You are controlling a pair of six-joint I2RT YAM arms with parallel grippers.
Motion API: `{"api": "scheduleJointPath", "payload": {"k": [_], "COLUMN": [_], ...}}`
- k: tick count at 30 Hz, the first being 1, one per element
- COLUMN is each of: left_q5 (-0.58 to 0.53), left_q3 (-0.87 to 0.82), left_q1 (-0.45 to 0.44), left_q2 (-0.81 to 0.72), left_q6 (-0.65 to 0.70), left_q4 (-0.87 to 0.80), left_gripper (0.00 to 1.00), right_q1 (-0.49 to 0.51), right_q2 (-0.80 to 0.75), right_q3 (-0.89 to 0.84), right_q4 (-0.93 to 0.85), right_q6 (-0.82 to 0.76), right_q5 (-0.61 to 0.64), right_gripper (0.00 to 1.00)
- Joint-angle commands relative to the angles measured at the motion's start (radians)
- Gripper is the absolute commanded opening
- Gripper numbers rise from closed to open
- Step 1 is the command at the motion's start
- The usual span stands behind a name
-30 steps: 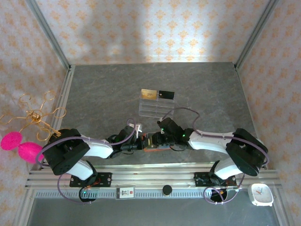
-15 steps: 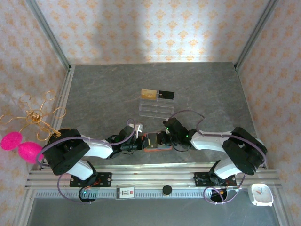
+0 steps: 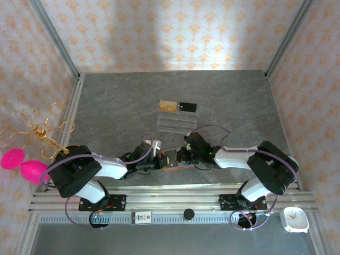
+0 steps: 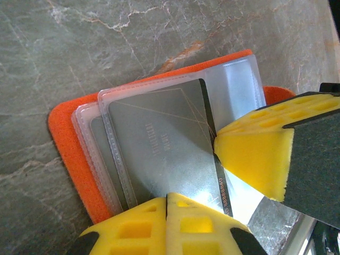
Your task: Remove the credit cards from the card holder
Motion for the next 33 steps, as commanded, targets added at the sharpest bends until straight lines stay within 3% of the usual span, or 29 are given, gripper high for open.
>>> {"api": "scheduleJointPath", "payload": {"k": [1,9,14,15,18,21,28,33], "left_q5": [0.019,0.021,0.026,0.027,0.031,0.036,0.046,0.049], "left_q3": [-0.018,-0.027,-0.022,-0.022,-0.021,-0.015,0.003,0.004], "left_q1": [0.004,0.006,0.006,0.005,0.005,0.005,0.005,0.006], "left_q2": [-0.006,-0.003,0.005,0.008,0.018,0.025,0.049,0.053], "left_q6": [0.012,0.004,0.005,0.005,0.003,0.005,0.014,0.010], "left_q4": [-0.013,0.000,0.006,0.008,0.012,0.010,0.002,-0.001], "left_gripper": [0.00,0.00,0.00,0.00,0.00,0.00,0.00,0.00], "right_q1": [-0.001,-0.027,-0.027,-0.027,-0.027,-0.027,-0.027,-0.027], "right_q2": [-0.032,-0.165,-0.177,-0.175,-0.156,-0.136,-0.078,-0.112], "right_q3": [-0.028,-0.066,-0.057,-0.050,-0.025,-0.025,-0.032,-0.039], "right_q4": [0.022,-0.101,-0.094,-0.094,-0.123,-0.121,-0.072,-0.096], "right_q6": [0.007,0.007,-0.014,-0.023,-0.043,-0.048,-0.051,-0.051], "right_q5": [0.000,0.119,0.083,0.073,0.080,0.083,0.032,0.091], "right_gripper": [0.00,0.00,0.00,0.03,0.29,0.34,0.30,0.06]}}
